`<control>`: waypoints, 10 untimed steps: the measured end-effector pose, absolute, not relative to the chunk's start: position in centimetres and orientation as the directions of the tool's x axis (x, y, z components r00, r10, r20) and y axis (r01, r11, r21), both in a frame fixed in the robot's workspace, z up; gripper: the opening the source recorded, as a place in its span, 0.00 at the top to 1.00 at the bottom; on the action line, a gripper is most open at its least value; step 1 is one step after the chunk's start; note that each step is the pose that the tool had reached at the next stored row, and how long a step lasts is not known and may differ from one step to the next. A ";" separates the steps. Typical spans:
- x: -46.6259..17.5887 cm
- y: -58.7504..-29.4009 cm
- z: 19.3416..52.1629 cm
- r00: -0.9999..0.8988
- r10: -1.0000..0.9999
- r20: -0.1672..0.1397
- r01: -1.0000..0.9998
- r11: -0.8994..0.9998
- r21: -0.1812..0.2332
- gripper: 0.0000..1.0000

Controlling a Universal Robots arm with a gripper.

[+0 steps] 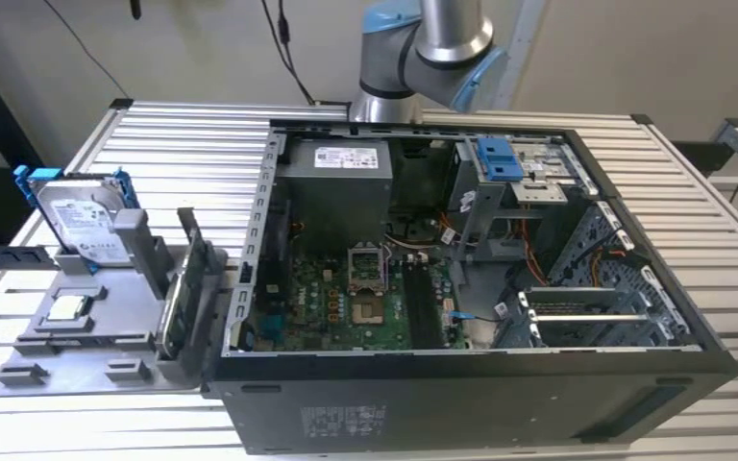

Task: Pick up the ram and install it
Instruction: 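Pick up the ram and move it above insertion slot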

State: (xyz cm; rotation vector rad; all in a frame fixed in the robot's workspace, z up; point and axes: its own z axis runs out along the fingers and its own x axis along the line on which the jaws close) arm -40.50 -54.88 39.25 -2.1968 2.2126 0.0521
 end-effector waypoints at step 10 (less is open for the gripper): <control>-40.5 -54.9 40.8 -0.007 -0.999 -0.040 -1.000 0.007 0.007 0.86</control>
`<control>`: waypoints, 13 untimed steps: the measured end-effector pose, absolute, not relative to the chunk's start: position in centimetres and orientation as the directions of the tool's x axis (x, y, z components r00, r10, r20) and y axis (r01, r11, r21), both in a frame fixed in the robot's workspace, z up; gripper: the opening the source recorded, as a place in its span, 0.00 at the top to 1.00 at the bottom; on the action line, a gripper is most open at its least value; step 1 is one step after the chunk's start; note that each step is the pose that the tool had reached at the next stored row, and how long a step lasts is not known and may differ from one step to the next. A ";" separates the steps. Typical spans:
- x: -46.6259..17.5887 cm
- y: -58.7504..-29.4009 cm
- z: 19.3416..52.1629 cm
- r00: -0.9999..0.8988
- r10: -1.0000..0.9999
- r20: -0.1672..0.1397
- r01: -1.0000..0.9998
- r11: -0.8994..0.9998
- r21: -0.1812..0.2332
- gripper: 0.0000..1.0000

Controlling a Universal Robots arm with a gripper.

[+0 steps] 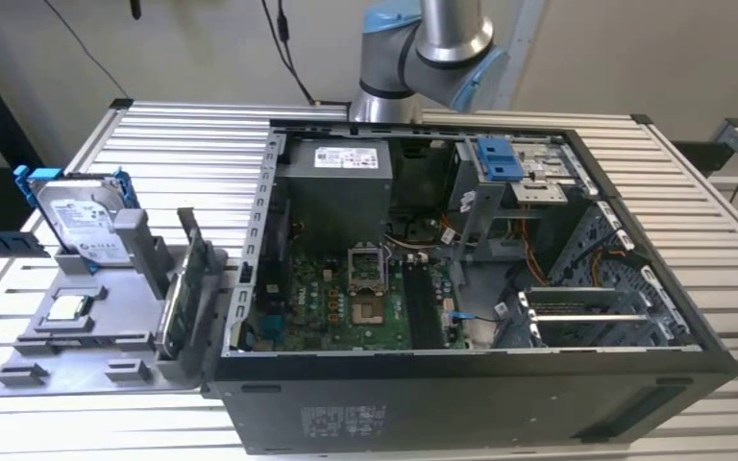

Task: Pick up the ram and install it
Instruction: 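Pick up the ram and move it above insertion slot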

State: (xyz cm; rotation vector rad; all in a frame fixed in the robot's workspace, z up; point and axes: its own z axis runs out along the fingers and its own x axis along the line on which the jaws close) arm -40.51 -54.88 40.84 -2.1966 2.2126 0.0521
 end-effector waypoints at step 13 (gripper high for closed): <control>-40.5 -54.9 42.0 -0.007 -0.999 -0.040 -1.000 0.007 0.007 0.86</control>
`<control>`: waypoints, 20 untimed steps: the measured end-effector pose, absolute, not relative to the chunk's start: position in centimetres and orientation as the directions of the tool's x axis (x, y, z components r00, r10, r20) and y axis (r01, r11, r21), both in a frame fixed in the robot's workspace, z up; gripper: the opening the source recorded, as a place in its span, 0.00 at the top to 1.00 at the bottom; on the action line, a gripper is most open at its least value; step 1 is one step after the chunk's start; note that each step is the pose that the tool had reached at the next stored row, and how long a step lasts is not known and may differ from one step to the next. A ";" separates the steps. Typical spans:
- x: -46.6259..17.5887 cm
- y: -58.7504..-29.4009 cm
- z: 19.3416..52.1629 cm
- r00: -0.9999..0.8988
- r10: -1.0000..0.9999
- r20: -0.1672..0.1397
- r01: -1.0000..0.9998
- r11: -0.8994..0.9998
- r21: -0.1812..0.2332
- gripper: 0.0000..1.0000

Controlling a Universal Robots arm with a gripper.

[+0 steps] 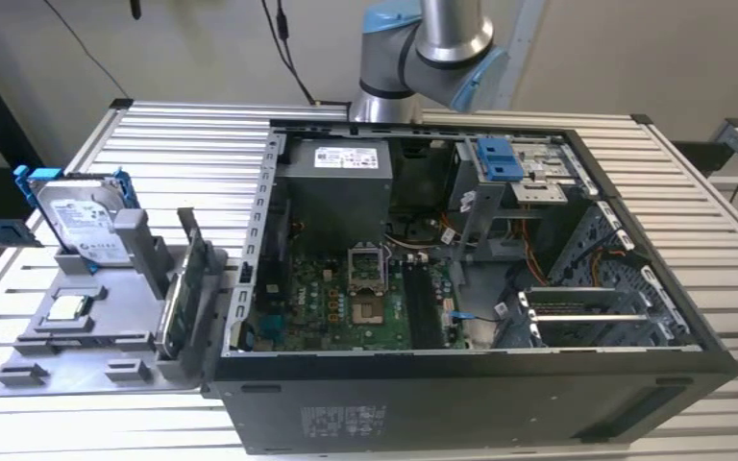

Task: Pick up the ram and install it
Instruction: 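Pick up the ram and move it above insertion slot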

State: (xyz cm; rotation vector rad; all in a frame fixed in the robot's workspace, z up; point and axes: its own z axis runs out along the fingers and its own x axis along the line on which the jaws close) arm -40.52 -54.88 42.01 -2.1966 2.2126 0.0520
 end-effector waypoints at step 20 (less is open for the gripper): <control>-39.2 -54.9 42.0 -0.007 -0.999 -0.040 -1.000 0.007 0.007 0.86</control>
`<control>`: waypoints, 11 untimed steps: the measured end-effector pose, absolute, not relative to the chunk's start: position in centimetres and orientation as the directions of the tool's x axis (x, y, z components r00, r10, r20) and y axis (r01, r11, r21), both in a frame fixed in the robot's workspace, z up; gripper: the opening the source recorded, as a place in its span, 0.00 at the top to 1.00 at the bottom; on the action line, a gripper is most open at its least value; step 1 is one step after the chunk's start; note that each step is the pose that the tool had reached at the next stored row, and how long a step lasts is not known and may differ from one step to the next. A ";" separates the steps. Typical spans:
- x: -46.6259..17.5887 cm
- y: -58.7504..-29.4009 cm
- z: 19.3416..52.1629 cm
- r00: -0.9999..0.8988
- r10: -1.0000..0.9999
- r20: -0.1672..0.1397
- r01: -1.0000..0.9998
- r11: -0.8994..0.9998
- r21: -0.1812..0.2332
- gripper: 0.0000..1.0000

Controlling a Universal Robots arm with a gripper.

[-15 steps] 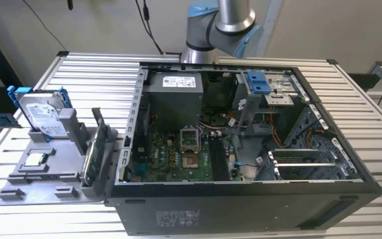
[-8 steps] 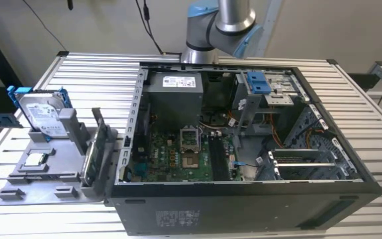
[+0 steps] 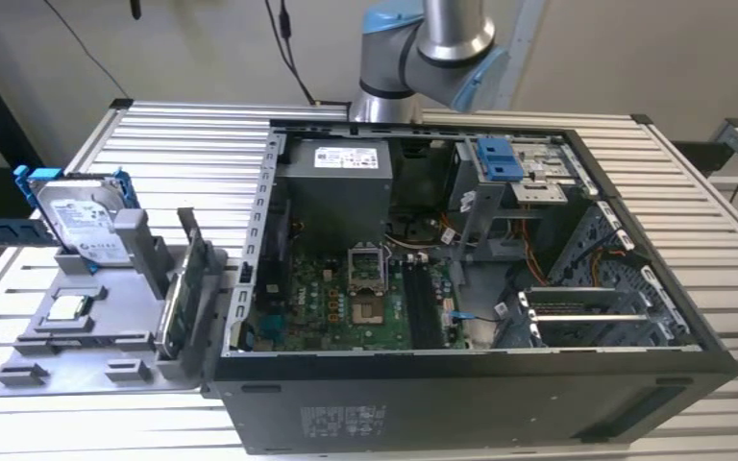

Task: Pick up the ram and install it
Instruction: 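Pick up the ram and move it above insertion slot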

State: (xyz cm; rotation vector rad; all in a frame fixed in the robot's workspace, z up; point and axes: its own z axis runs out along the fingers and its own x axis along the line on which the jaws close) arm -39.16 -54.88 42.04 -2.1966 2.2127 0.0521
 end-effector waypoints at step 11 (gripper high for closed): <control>-36.9 -54.9 42.0 -0.007 -0.999 -0.040 -1.000 0.007 0.007 0.86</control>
